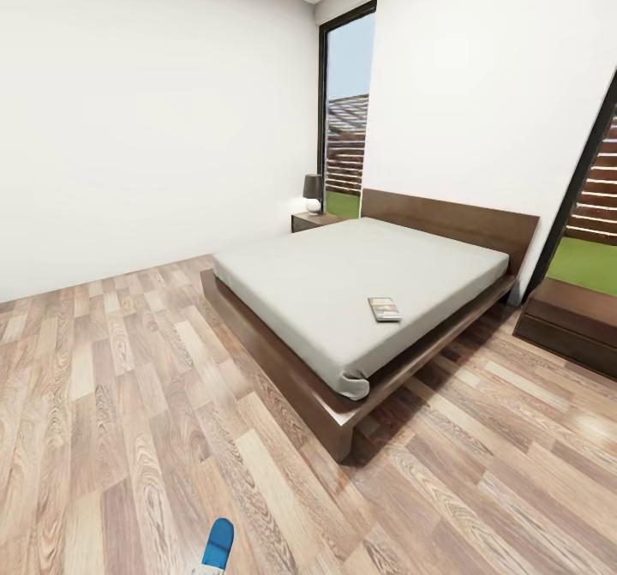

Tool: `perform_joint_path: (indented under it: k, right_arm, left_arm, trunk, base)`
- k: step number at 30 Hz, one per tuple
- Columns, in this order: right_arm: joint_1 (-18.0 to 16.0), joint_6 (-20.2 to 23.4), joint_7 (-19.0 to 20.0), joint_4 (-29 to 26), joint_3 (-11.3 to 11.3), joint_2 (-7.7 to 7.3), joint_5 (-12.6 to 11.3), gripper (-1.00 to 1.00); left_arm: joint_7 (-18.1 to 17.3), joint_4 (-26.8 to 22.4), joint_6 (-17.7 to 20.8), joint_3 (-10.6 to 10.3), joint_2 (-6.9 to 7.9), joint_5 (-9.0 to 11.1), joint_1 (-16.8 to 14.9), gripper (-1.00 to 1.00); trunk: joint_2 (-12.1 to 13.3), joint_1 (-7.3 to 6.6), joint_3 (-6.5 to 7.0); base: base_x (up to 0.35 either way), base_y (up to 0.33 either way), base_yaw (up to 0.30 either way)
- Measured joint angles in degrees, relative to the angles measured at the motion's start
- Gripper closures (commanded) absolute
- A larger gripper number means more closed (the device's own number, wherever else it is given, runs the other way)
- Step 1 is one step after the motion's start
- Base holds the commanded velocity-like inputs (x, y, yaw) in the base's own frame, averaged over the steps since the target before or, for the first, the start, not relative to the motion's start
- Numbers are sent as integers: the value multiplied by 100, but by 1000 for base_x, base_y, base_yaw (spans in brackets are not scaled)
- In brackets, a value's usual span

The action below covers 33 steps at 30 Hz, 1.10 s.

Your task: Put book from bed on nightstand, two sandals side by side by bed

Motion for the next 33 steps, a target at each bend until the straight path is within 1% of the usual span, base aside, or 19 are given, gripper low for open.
perform_joint_path:
  k: [2,3,5,7,8,9,10,11,12,13,15,17,20,22,25,28,30,32,33]
  right_arm:
    - [-22,42,-391,-12,-21,4,16,-100]
    - [-126,133,-835,-21,-29,5,25,-100]
    - [-360,224,-1406,-18,-29,4,27,-100]
    - [-478,297,-1609,-14,-30,-8,19,-100]
    - [-508,362,-1533,-18,-26,-16,16,-100]
    - [-528,476,-1124,-20,-22,-24,16,-100]
    - [-539,625,-519,-22,-14,-30,20,-100]
    - [-552,916,453,-26,12,-53,19,-100]
    - [-558,1144,1089,-27,11,-72,29,-100]
    - [-563,1348,1529,-28,10,-99,32,-100]
    - [-573,1617,1992,-26,9,-165,45,-100]
    - [-651,1742,2150,-24,15,-197,159,-100]
    - [-1058,1820,2018,-17,28,-209,655,-100]
    - [-1381,1858,1735,-12,40,-212,1317,-100]
    - [-1548,2037,1517,-14,35,-210,2022,-100]
    - [-1603,2489,1436,-21,28,-211,2292,-100]
    - [-1618,2766,1380,-29,26,-212,2375,-100]
    - [-1626,2906,1347,-66,25,-209,2418,-100]
    - [-1627,2920,1345,-73,26,-208,2423,-100]
  left_arm:
    - [0,0,0,0,-1,0,0,100]
    - [1,0,0,0,-2,0,0,100]
    - [-1,0,0,0,-1,0,0,100]
    - [0,0,0,0,-2,0,0,100]
    - [-2,0,0,0,-4,0,0,100]
    - [-1,0,0,0,-4,0,0,100]
    - [0,0,0,0,-3,0,0,100]
    - [-3,0,0,0,-4,0,0,100]
    - [-5,0,0,0,-4,0,0,100]
    - [-6,0,0,0,-3,0,0,100]
    - [-8,0,-1,-1,-5,1,0,100]
    - [-8,0,0,0,-5,0,0,100]
    - [-7,0,0,0,-4,0,0,100]
    - [-7,0,0,-1,-5,0,0,100]
    - [-8,0,-6,-3,-6,1,0,100]
    - [-14,-5,-4,-3,-6,6,0,100]
    - [-19,-15,0,2,-6,16,0,100]
    - [-145,-335,32,50,-5,307,-8,100]
    - [-196,-448,44,45,-5,384,-8,100]
  trunk:
    - [0,0,0]
    - [0,0,0]
    - [0,0,1]
    - [0,0,0]
    - [0,0,0]
    - [0,0,0]
    - [0,0,0]
    - [0,0,0]
    - [0,0,0]
    - [0,0,0]
    - [0,0,0]
    - [0,0,0]
    - [0,0,1]
    - [0,0,1]
    - [0,0,0]
    - [0,0,0]
    - [0,0,0]
    - [0,0,1]
    - [0,0,1]
  base:
    - [0,0,0]
    - [0,0,0]
    - [0,0,0]
    - [0,0,0]
    - [0,0,0]
    - [0,0,0]
    - [0,0,0]
    - [0,0,0]
    - [0,0,0]
    - [0,0,0]
    - [0,0,0]
    - [0,0,0]
    - [0,0,0]
    - [0,0,0]
    - [0,0,0]
    - [0,0,0]
    - [0,0,0]
    - [0,0,0]
    - [0,0,0]
